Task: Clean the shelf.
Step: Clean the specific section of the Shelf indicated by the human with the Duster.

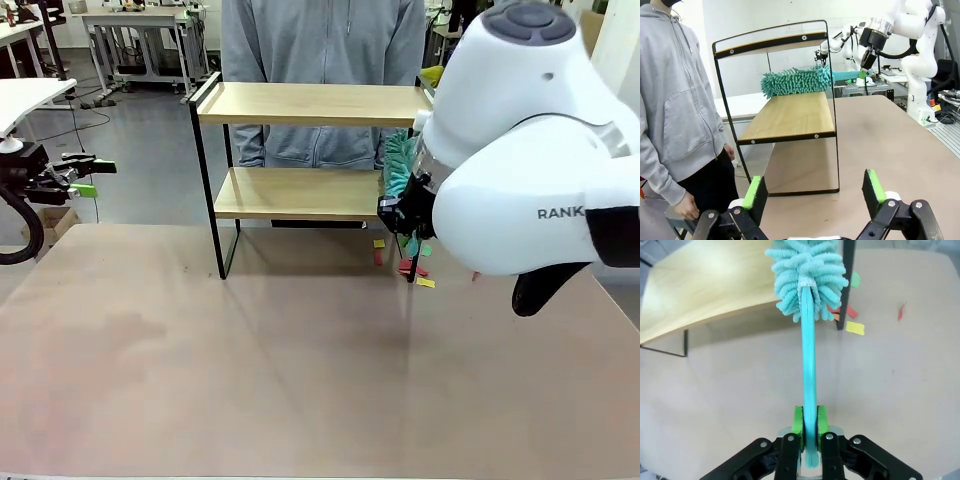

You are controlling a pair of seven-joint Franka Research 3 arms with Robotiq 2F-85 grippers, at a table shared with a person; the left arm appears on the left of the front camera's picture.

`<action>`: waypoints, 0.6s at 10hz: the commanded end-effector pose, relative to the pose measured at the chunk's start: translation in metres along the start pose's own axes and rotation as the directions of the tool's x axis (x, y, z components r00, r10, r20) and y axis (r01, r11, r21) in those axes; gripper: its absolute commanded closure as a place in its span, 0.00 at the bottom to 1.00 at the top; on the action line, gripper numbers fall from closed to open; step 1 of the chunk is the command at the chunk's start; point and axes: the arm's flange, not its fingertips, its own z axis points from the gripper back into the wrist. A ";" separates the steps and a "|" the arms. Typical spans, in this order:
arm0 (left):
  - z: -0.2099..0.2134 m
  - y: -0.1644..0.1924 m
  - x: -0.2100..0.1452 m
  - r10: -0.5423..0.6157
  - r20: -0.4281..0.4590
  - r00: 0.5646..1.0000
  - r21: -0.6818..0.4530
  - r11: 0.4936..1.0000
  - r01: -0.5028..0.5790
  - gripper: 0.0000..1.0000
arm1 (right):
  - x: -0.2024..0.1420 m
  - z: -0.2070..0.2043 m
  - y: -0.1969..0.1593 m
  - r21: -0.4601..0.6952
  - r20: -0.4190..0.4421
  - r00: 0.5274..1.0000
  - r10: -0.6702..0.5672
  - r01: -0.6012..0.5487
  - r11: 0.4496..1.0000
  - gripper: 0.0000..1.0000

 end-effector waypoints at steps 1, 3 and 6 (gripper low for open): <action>0.000 -0.002 0.003 -0.005 0.003 1.000 0.000 1.000 0.005 0.00 | -0.003 0.013 -0.010 0.088 0.021 0.997 0.076 -0.078 0.993 0.86; 0.000 -0.002 0.003 -0.005 0.003 1.000 0.000 1.000 0.005 0.00 | -0.005 0.022 -0.007 0.111 0.053 0.992 0.118 -0.124 0.986 0.86; 0.000 -0.002 0.003 -0.005 0.003 1.000 0.000 1.000 0.005 0.00 | -0.008 0.034 -0.013 0.228 0.061 0.972 0.227 -0.235 0.945 0.86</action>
